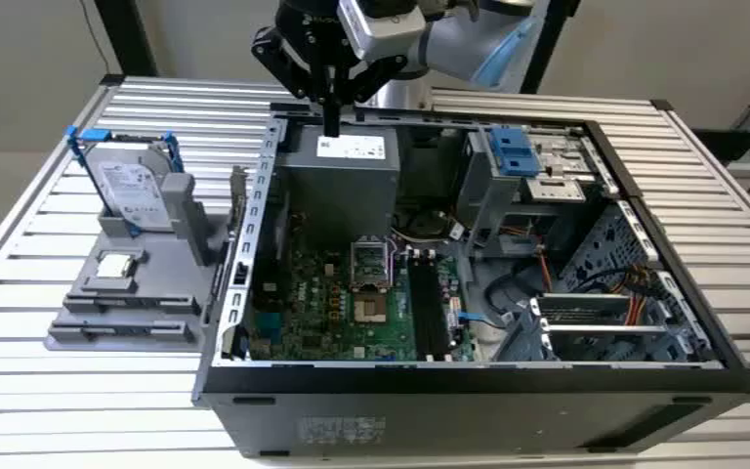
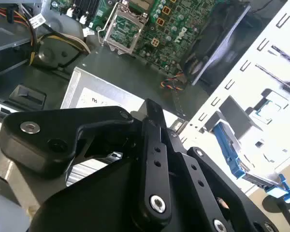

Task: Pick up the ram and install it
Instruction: 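Reach for the ram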

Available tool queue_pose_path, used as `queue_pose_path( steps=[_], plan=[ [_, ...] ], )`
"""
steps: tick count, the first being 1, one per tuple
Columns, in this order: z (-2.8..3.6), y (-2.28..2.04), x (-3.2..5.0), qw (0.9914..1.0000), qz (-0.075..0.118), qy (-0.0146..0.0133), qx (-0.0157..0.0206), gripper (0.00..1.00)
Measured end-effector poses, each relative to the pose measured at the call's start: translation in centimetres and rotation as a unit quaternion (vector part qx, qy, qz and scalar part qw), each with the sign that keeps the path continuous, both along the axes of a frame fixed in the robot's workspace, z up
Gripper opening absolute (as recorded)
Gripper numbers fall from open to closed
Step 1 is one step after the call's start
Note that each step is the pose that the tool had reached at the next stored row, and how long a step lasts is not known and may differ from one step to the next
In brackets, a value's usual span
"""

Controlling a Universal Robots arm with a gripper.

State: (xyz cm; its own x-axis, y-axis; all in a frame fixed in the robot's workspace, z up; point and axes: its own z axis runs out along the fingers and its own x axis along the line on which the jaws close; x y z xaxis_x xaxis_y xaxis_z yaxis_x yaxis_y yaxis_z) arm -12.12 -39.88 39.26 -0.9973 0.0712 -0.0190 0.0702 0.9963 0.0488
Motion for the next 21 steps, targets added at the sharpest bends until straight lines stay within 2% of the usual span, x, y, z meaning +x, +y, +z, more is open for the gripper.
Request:
queue_pose_path(
  steps=[13, 21],
  plan=[
    [0.00, 0.00, -0.07, 1.00000, 0.000, 0.0000, 0.0000, 0.00],
    [0.00, 0.00, -1.02, 1.00000, 0.000, 0.0000, 0.0000, 0.00]
  ],
)
